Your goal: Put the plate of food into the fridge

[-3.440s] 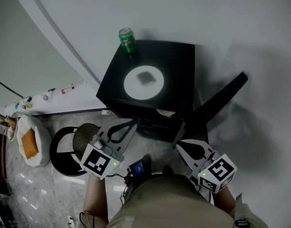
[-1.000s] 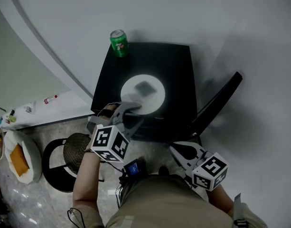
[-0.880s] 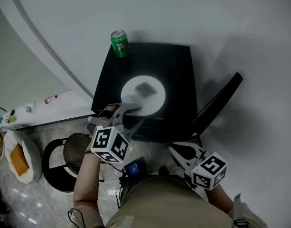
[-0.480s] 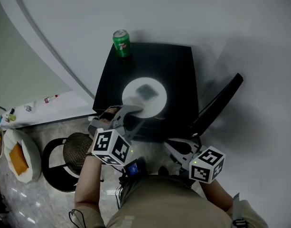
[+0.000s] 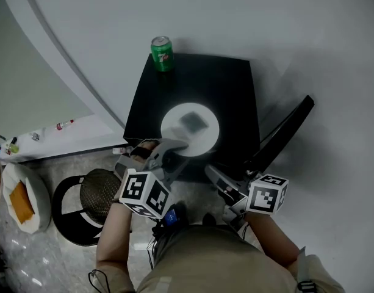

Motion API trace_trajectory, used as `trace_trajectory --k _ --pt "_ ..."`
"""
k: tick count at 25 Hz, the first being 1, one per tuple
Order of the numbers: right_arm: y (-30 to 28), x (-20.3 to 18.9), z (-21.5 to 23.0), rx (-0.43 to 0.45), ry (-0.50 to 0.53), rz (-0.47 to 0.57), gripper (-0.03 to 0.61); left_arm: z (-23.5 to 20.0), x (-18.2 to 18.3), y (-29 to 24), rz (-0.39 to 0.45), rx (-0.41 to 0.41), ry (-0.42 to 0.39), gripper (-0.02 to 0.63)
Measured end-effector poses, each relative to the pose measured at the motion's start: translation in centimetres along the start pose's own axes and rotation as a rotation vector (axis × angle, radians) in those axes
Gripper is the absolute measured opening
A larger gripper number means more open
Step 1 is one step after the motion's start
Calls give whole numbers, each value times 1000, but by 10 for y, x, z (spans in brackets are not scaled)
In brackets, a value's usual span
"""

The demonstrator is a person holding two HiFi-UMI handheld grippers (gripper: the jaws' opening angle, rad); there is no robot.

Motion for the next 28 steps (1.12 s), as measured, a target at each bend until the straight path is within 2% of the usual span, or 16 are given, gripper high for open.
trace_trajectory --k 2,5,7,12,18,28 --pt "-4 3 -6 7 -46 18 27 2 -1 2 11 -4 -5 95" --pt "-8 4 -10 30 -116 26 112 5 0 7 30 -10 -10 95" --pt "-12 5 -12 60 -168 42 123 7 0 10 43 -16 -15 95" --pt "-21 12 -15 60 -167 77 126 12 1 18 79 -39 -41 94" --pt "-33 9 -10 24 -234 94 126 14 -4 24 123 -60 -59 94" --pt "-38 -4 -14 -19 -280 135 110 19 -7 35 206 -98 -116 89"
Point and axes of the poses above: the fingertips, and each gripper's own axes: y backward along the fingers, z to its right, x out of its top, the point moved 7 cm from there along y, backward along the fingers, and after that the axes turned 7 degrees about -y, right-handed, at the moved point
